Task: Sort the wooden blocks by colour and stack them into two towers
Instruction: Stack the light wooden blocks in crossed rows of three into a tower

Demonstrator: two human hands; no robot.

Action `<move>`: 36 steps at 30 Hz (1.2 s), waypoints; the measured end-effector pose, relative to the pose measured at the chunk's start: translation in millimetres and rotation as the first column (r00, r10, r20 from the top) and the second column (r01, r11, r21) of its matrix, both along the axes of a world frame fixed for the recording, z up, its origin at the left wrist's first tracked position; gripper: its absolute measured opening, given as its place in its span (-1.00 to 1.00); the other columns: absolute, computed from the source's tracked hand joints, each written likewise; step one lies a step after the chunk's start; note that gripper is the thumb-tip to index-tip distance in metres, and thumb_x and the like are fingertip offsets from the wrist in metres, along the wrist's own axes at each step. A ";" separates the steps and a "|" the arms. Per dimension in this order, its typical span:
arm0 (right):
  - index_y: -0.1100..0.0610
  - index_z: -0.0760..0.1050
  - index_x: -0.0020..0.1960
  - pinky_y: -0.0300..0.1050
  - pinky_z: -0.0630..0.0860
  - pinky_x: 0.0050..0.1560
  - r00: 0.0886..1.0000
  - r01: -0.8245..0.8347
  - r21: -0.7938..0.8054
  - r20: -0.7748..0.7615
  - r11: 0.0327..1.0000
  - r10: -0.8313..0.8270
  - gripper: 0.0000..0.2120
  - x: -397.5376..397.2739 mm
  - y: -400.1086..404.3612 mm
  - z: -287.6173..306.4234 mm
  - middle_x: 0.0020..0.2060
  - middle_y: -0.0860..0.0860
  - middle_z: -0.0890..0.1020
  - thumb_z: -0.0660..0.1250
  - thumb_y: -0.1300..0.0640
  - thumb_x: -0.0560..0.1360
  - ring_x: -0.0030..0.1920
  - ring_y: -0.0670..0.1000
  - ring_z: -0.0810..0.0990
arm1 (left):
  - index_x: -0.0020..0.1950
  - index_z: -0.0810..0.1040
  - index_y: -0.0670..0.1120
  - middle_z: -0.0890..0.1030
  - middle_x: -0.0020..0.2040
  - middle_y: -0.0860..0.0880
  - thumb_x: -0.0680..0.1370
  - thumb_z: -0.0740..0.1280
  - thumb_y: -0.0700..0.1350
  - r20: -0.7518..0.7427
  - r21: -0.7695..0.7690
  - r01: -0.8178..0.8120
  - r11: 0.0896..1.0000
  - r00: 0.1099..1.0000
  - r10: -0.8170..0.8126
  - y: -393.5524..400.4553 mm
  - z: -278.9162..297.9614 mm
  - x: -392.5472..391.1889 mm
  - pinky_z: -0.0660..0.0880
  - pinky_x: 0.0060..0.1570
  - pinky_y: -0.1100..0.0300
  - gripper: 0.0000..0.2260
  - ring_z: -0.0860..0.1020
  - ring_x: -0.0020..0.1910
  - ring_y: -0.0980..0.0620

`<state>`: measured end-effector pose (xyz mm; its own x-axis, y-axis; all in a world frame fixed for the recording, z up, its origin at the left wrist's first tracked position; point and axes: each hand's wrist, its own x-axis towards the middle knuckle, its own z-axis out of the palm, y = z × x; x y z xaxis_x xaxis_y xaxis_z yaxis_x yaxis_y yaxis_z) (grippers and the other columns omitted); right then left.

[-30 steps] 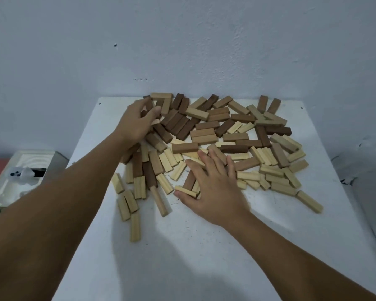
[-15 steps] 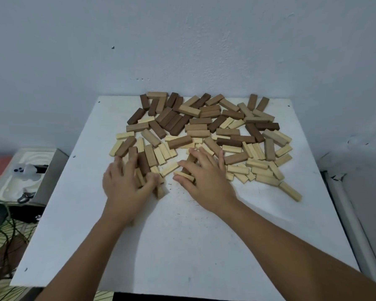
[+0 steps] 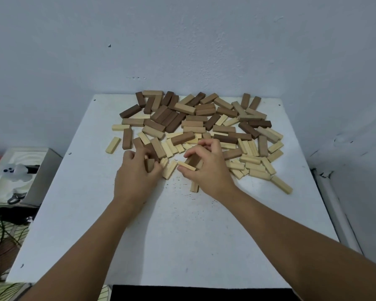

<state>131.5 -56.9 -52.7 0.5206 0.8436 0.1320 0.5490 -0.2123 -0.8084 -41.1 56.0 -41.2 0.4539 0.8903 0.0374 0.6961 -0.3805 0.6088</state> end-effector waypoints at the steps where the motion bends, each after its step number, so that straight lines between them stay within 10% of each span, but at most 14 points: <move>1: -0.02 0.62 0.05 -0.60 0.22 0.15 1.000 -0.003 0.001 -0.015 1.000 0.003 -0.71 3.0 1.8 6.2 0.21 -0.09 0.31 0.62 -0.03 0.40 0.22 -0.31 0.35 | 0.02 0.52 0.09 0.48 -0.05 0.02 0.53 0.34 0.04 0.032 0.002 0.006 1.000 0.999 -0.006 3.4 3.2 1.5 0.46 -0.20 0.09 -0.90 0.53 -0.14 0.04; 5: -0.01 0.61 0.14 -0.55 0.27 0.16 0.999 0.022 0.041 0.026 0.999 -0.023 -0.64 26.4 26.8 35.8 0.21 -0.07 0.35 0.59 -0.09 0.42 0.15 -0.31 0.43 | -0.17 0.48 -0.13 0.53 -0.24 -0.06 0.56 0.35 -0.04 0.265 -0.007 -0.049 0.999 0.963 0.049 16.1 27.1 26.6 0.40 -0.26 0.16 -0.80 0.47 -0.25 0.06; 10: -0.02 0.34 0.53 -0.15 0.35 0.39 0.994 -0.003 -0.140 0.107 0.990 0.018 -0.21 60.6 47.3 58.0 0.45 -0.03 0.33 0.50 -0.30 0.42 0.40 -0.05 0.36 | 0.11 0.50 0.02 0.70 -0.09 -0.05 0.55 0.30 0.34 0.464 -0.422 0.070 0.904 0.873 0.149 52.0 59.0 91.6 0.57 0.01 -0.04 -0.59 0.63 -0.13 0.00; 14: -0.07 0.22 0.57 0.19 0.27 0.53 0.980 0.022 -0.206 0.200 0.978 0.020 -0.24 58.7 8.8 42.0 0.56 0.00 0.23 0.31 -0.41 0.51 0.56 0.06 0.21 | 0.56 0.32 0.07 0.33 0.52 -0.11 0.50 0.22 0.48 0.258 -0.323 0.134 0.937 0.965 -0.049 49.8 52.8 88.0 0.34 0.49 -0.10 -0.25 0.39 0.47 -0.08; 19: -0.25 -0.16 0.65 0.23 -0.17 0.62 0.910 0.025 -0.422 0.385 0.906 0.154 -0.10 29.7 -54.1 4.2 0.66 -0.02 -0.02 0.03 -0.61 0.47 0.66 0.09 -0.13 | 0.60 0.16 0.31 0.07 0.63 -0.10 0.48 0.25 0.52 -0.081 -0.043 0.194 0.980 0.977 -0.197 5.9 27.7 6.3 0.06 0.54 -0.19 -0.25 -0.01 0.63 -0.14; 24: -0.21 0.35 0.50 0.17 0.13 0.49 0.817 0.101 -0.303 0.569 0.948 0.095 -0.26 28.5 -54.6 -16.3 0.39 -0.07 0.40 0.01 -0.60 0.49 0.47 0.05 0.28 | 0.57 -0.16 0.51 -0.06 0.68 -0.11 0.51 0.02 0.57 -0.393 -0.009 0.204 0.979 0.900 -0.191 -35.9 -16.3 -50.4 -0.06 0.60 -0.17 -0.32 -0.15 0.66 -0.17; 30: -0.20 0.44 0.43 0.06 0.27 0.27 0.793 0.084 -0.248 0.603 0.965 0.086 -0.39 27.9 -53.7 -23.0 0.19 -0.06 0.46 0.00 -0.48 0.57 0.24 0.05 0.40 | 0.51 0.47 0.10 0.46 0.21 -0.15 0.67 0.17 0.06 -0.220 0.379 0.252 0.890 0.959 -0.178 -43.3 -30.9 -39.3 0.45 0.00 -0.06 -0.60 0.45 0.03 -0.20; 36: -0.14 0.48 0.37 0.06 0.44 0.12 0.728 0.005 -0.238 0.667 0.971 0.160 -0.41 35.5 -45.9 -14.9 0.03 -0.01 0.47 0.02 -0.47 0.57 0.04 0.06 0.42 | 0.35 0.50 0.04 0.44 0.09 -0.02 0.71 0.22 -0.06 -0.194 0.302 0.335 0.893 0.938 -0.286 -35.8 -18.2 -39.1 0.46 -0.37 0.12 -0.77 0.48 -0.35 -0.06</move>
<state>167.0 -102.9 -67.7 0.2927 0.9257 0.2397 0.9529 -0.2614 -0.1538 -80.1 20.2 -59.3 0.7271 0.6517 0.2162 0.5785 -0.7510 0.3184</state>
